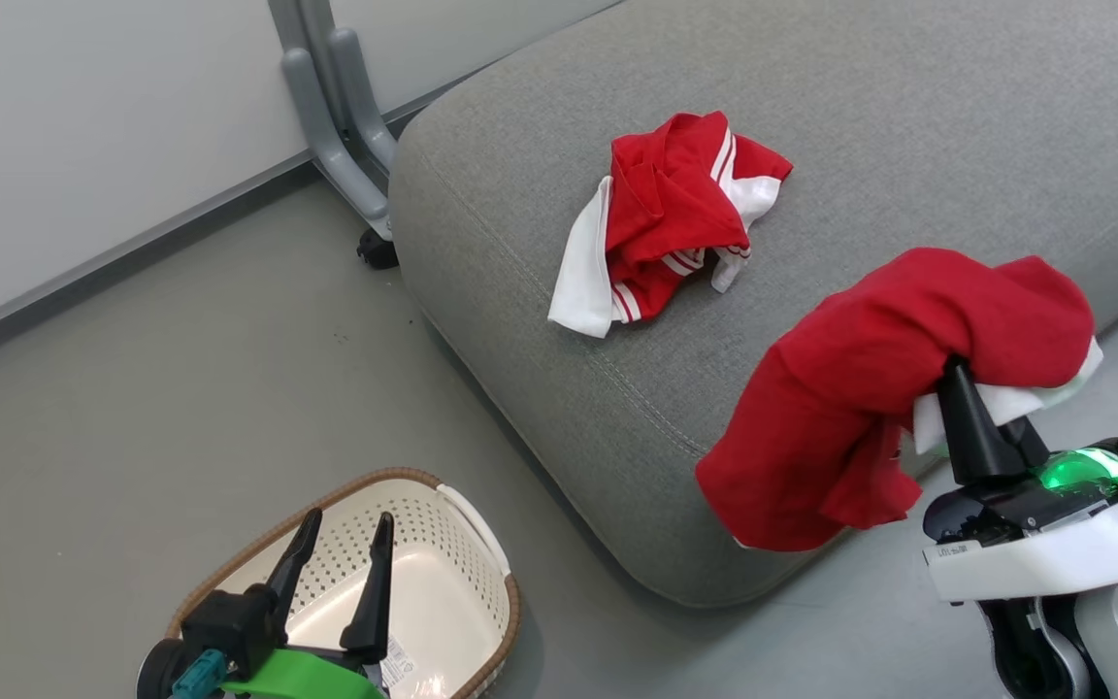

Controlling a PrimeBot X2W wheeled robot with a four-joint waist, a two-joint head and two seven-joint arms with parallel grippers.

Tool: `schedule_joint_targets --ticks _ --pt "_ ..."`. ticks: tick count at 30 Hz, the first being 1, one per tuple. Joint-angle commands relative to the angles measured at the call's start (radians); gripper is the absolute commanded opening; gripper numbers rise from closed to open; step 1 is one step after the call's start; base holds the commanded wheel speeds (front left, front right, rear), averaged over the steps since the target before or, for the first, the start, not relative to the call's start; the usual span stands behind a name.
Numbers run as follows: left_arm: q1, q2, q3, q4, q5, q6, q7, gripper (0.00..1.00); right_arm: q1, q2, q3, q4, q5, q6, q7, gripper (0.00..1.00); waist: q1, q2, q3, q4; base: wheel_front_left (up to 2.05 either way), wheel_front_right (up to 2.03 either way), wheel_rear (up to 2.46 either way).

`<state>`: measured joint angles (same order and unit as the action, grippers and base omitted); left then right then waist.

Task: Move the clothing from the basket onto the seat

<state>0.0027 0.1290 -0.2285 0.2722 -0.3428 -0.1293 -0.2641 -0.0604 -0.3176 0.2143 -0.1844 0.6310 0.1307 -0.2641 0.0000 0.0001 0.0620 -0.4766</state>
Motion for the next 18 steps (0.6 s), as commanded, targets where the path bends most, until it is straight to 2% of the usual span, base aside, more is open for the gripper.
schedule_joint_targets --ticks 1,9,18 --pt "-0.021 0.011 -0.011 0.008 -0.005 -0.002 0.0 1.0 0.018 0.011 -0.018 -0.015 -0.006 0.0 0.0 0.0 0.0 -0.0001 0.04 -0.038 0.0 0.0 0.0" --pt "-0.078 0.027 -0.087 0.035 -0.025 -0.002 0.0 1.0 0.078 0.047 -0.102 -0.06 -0.029 0.0 0.0 0.0 0.0 -0.0001 0.065 -0.049 0.0 0.0 0.0" --pt "-0.068 0.025 -0.074 0.041 -0.024 -0.002 0.0 1.0 0.053 0.041 -0.105 -0.052 -0.021 0.0 0.0 0.0 0.0 -0.0001 0.077 -0.046 0.0 0.0 0.0"
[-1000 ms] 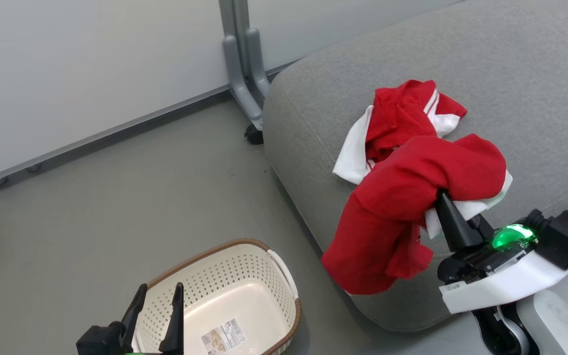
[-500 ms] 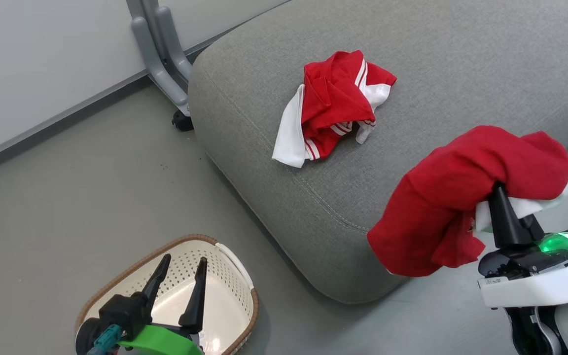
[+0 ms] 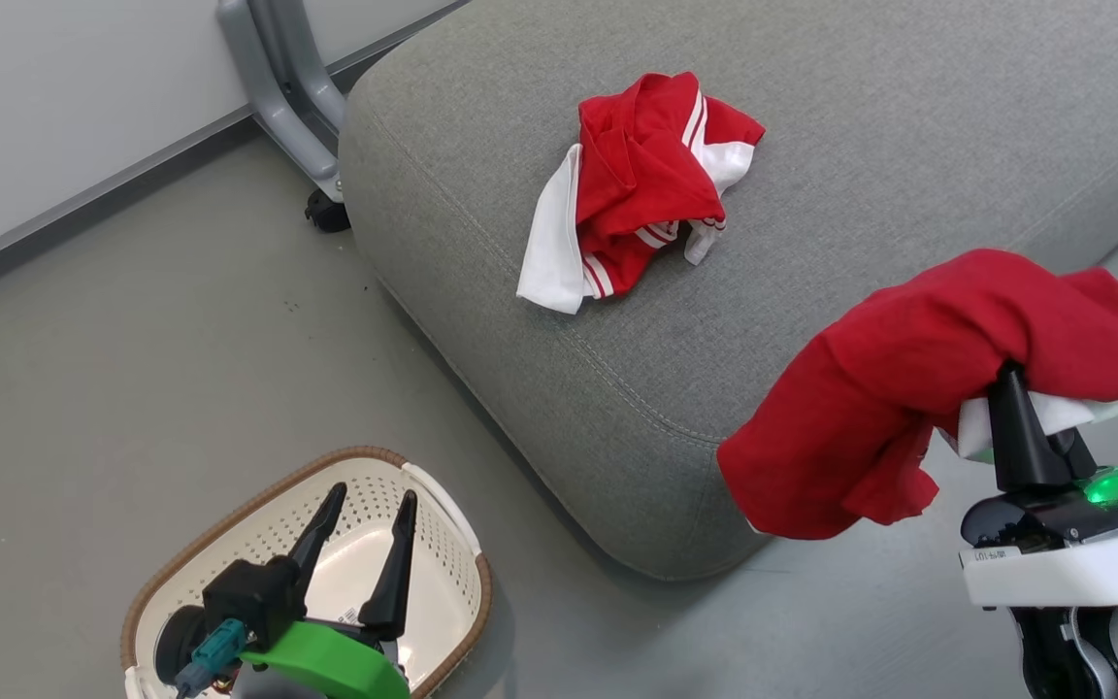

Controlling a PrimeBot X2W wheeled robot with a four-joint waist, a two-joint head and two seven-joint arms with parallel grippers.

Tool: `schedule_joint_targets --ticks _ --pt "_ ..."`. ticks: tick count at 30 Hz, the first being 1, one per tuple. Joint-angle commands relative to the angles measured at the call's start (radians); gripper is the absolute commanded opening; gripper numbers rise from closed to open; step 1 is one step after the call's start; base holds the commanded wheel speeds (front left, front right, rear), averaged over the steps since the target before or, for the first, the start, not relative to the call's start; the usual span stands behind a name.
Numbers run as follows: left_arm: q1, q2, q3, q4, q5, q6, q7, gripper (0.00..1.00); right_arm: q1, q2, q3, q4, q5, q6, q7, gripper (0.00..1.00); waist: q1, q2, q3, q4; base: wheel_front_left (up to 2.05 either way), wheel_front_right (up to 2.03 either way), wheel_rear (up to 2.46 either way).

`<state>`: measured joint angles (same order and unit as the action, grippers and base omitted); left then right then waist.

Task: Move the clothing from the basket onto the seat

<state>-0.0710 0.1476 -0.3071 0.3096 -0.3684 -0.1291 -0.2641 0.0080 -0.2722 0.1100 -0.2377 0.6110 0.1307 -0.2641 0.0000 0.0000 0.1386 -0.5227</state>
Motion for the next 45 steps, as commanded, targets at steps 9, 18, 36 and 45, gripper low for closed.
schedule_joint_targets --ticks 9,18,36,45 --pt "0.026 0.008 0.036 -0.056 0.048 -0.002 0.0 1.0 -0.186 -0.023 -0.004 0.065 -0.05 0.0 0.0 0.0 0.0 0.0 0.083 0.011 0.0 0.0 0.0" --pt "-0.112 0.076 -0.014 -0.18 0.113 -0.002 0.0 1.0 -0.446 -0.089 -0.144 0.123 -0.041 0.0 0.0 0.0 0.0 0.0 0.297 0.135 0.0 0.0 0.0" --pt "-0.267 0.118 -0.099 -0.236 0.131 -0.002 0.0 1.0 -0.963 -0.215 -0.169 0.596 0.012 0.0 0.0 0.0 0.0 0.0 0.545 0.315 0.0 0.0 0.0" --pt "-0.278 0.107 -0.112 -0.227 0.14 -0.002 0.0 1.0 -0.95 -0.182 -0.037 0.84 0.004 0.0 0.0 0.0 0.0 0.0 0.564 0.351 0.0 0.0 0.0"
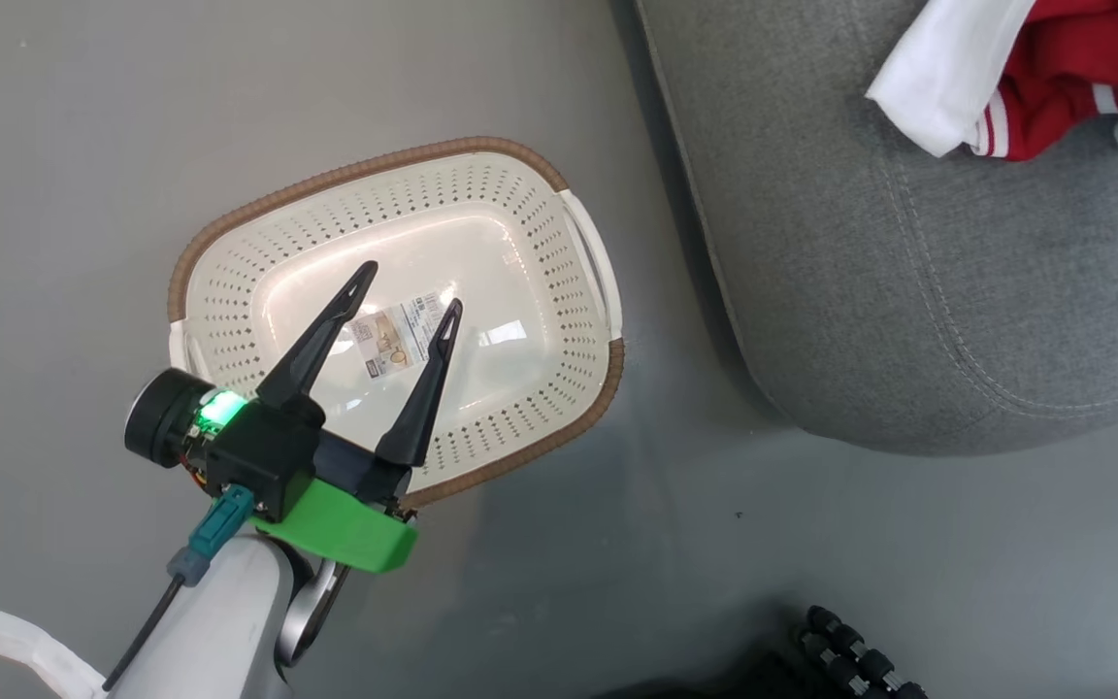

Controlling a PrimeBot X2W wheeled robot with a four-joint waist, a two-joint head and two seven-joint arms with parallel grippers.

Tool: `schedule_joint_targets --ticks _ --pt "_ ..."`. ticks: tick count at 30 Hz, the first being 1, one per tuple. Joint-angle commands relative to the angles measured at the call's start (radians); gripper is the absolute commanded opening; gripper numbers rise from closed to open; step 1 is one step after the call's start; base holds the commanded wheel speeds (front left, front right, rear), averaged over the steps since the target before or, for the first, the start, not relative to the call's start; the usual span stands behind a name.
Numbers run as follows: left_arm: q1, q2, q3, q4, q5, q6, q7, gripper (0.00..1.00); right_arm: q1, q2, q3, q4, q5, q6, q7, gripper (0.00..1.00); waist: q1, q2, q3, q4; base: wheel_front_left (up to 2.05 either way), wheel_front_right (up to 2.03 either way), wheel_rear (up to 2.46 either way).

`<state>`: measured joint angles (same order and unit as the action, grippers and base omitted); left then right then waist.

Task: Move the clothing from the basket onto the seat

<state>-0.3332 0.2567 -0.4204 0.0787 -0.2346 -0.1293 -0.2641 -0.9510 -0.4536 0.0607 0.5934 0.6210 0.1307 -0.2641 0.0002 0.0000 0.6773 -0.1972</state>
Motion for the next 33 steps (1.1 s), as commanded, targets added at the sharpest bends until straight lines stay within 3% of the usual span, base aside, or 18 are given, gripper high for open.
schedule_joint_targets --ticks 1,6,13,14,15,26,33 --pt "-0.015 0.0 -0.001 0.006 0.007 -0.002 0.0 1.0 0.014 -0.002 0.046 0.038 -0.012 0.0 0.0 0.0 -0.0002 0.0 0.024 0.025 0.0 0.0 0.0" --pt "-0.002 0.0 0.004 0.014 0.005 -0.002 0.0 1.0 0.002 0.012 0.154 0.154 0.028 0.0 0.0 0.0 -0.0002 0.0 0.011 0.012 0.0 0.0 0.0" --pt "0.003 0.0 0.003 0.038 0.001 -0.002 0.0 1.0 0.006 0.017 0.279 0.218 0.142 0.0 0.001 0.0 -0.0002 0.0 -0.025 -0.016 0.0 0.0 0.0" --pt "0.004 -0.001 0.003 0.041 -0.001 -0.002 0.0 1.0 0.003 0.008 0.297 0.218 0.153 0.0 0.001 0.34 -0.0002 0.0 -0.032 -0.019 0.0 0.0 0.0" --pt "0.007 -0.003 0.003 0.045 -0.002 -0.002 0.0 1.0 0.002 0.001 0.317 0.223 0.178 -0.001 0.001 1.0 -0.0002 0.0 -0.042 -0.024 0.0 0.0 0.0" --pt "0.061 -0.045 0.029 0.087 -0.028 -0.002 0.0 1.0 0.091 -0.07 0.42 0.21 0.294 -0.001 0.0 1.0 -0.0002 0.0 -0.244 -0.069 0.0 0.0 0.0" --pt "0.134 -0.091 0.091 0.099 -0.043 -0.002 0.0 1.0 0.197 -0.14 0.418 0.075 0.315 -0.001 0.0 1.0 -0.0002 0.0 -0.398 -0.095 0.0 0.0 0.0"
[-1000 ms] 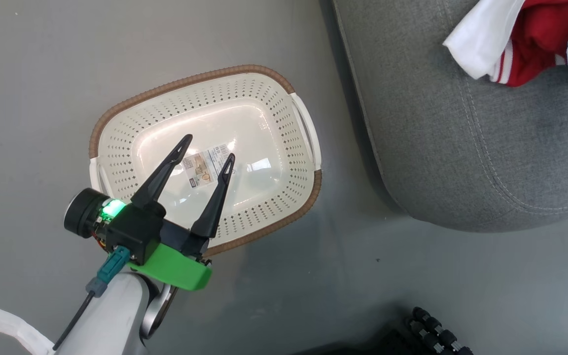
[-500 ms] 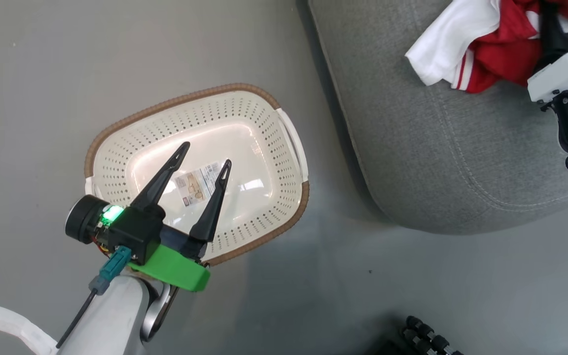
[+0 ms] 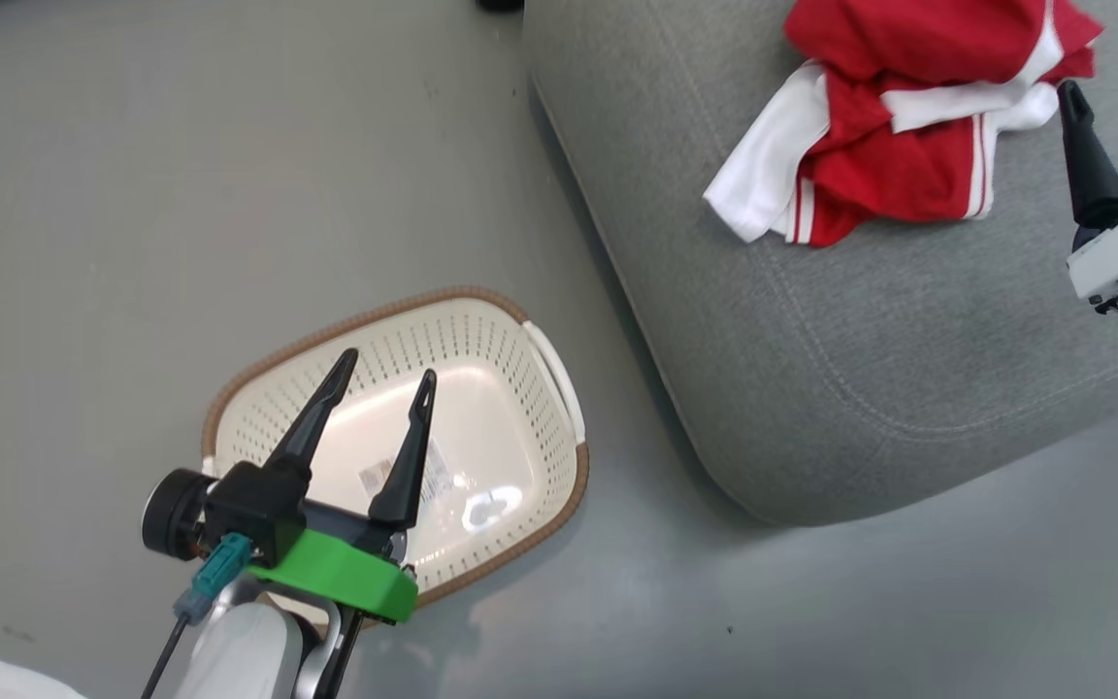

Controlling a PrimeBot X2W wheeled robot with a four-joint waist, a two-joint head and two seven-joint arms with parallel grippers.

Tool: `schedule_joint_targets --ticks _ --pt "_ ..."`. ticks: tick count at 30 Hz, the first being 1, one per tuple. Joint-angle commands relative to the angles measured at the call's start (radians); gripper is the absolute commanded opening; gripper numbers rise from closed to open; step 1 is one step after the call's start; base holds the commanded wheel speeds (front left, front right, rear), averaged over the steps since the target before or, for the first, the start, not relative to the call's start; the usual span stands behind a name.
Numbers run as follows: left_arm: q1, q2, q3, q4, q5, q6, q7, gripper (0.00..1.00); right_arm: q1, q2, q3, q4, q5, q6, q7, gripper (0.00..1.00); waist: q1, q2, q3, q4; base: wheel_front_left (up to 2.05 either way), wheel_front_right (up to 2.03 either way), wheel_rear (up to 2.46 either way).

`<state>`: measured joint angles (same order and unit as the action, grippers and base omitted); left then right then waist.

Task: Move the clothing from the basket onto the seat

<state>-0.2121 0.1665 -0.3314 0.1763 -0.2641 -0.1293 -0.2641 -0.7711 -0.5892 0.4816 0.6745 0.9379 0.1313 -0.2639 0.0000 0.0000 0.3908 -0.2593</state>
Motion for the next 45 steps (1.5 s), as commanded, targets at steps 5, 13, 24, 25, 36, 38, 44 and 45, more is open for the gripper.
schedule_joint_targets --ticks 5,13,24,25,36,38,44,45 --pt "0.069 -0.032 0.066 -0.008 -0.014 -0.002 0.0 1.0 0.111 -0.02 -0.085 -0.182 -0.056 -0.001 0.0 1.0 0.0 0.0 -0.205 -0.036 0.0 0.0 0.0" --pt "0.16 -0.072 0.159 -0.029 -0.016 -0.002 0.0 1.0 0.303 0.06 -0.22 -0.478 -0.137 -0.001 0.0 1.0 0.0 0.0 -0.316 -0.014 0.0 0.0 0.0" --pt "0.227 -0.102 0.224 -0.044 -0.029 -0.002 0.0 1.0 0.566 0.218 -0.288 -0.662 -0.26 -0.001 0.0 1.0 0.0 0.0 -0.396 0.106 0.0 0.0 0.0" --pt "0.234 -0.105 0.226 -0.044 -0.031 -0.002 0.0 1.0 0.587 0.232 -0.29 -0.661 -0.267 -0.001 0.0 1.0 0.0 0.0 -0.402 0.12 0.0 0.0 0.0" --pt "0.28 -0.114 0.264 -0.033 -0.018 -0.001 0.0 1.0 0.73 0.37 -0.331 -0.635 -0.426 0.0 0.0 1.0 0.0 0.0 -0.453 0.269 0.0 0.0 0.0" --pt "0.287 -0.115 0.275 -0.032 -0.016 -0.001 0.0 1.0 0.744 0.398 -0.346 -0.635 -0.444 -0.001 0.0 1.0 0.0 0.0 -0.456 0.289 0.0 0.0 0.0" --pt "0.298 -0.115 0.29 -0.024 -0.022 -0.001 0.0 1.0 0.767 0.431 -0.324 -0.625 -0.493 -0.001 0.0 1.0 0.0 0.0 -0.459 0.33 0.0 0.0 0.0" --pt "0.299 -0.115 0.289 -0.023 -0.021 -0.001 0.0 1.0 0.766 0.435 -0.327 -0.624 -0.49 -0.001 0.0 1.0 0.0 0.0 -0.458 0.333 0.0 0.0 0.0"
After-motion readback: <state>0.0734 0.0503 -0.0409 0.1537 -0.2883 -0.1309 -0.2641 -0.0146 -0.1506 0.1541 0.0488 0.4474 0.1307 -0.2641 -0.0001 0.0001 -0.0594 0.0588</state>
